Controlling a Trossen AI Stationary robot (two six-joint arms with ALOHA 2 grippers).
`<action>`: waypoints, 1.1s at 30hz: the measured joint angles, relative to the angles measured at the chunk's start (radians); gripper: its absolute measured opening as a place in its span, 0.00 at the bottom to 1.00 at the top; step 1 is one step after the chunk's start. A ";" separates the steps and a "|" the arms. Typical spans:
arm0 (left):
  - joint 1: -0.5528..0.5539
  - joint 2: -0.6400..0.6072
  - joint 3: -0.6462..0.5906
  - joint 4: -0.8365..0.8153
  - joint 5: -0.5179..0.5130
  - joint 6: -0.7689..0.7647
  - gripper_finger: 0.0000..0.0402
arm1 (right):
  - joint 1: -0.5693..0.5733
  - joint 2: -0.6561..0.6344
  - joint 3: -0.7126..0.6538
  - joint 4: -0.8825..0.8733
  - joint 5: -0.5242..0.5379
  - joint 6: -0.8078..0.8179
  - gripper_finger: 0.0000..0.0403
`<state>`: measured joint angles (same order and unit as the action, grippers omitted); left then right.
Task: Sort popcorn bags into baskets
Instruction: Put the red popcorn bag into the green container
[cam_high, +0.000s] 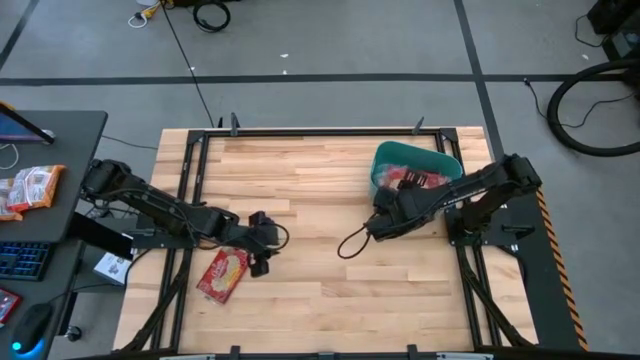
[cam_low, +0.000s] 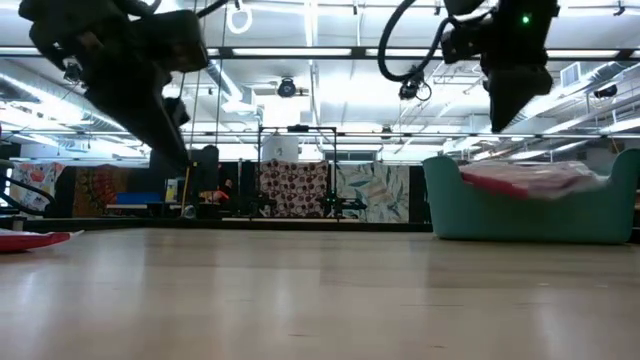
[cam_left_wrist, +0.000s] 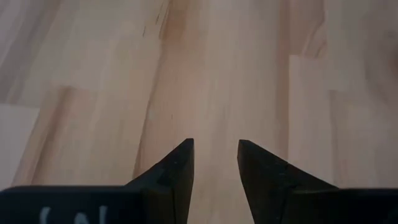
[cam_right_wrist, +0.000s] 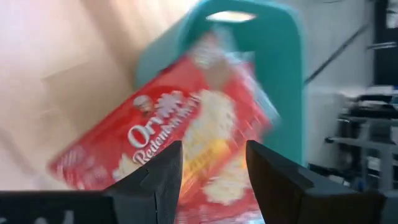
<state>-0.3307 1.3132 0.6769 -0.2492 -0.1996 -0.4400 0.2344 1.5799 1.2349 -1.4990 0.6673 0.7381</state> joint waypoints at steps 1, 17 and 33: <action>-0.004 0.000 0.000 -0.013 0.001 -0.016 0.32 | 0.001 0.000 -0.017 0.030 -0.018 -0.008 0.45; -0.014 0.000 0.000 -0.039 -0.001 -0.020 0.32 | 0.024 -0.123 -0.225 0.221 -0.113 -0.040 0.45; 0.037 0.188 -0.001 0.384 -0.016 0.165 0.32 | 0.239 -0.012 -0.217 0.496 -0.526 -0.275 0.45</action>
<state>-0.2934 1.5009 0.6764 0.1347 -0.2158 -0.2753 0.4736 1.5679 1.0179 -1.0028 0.1415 0.4632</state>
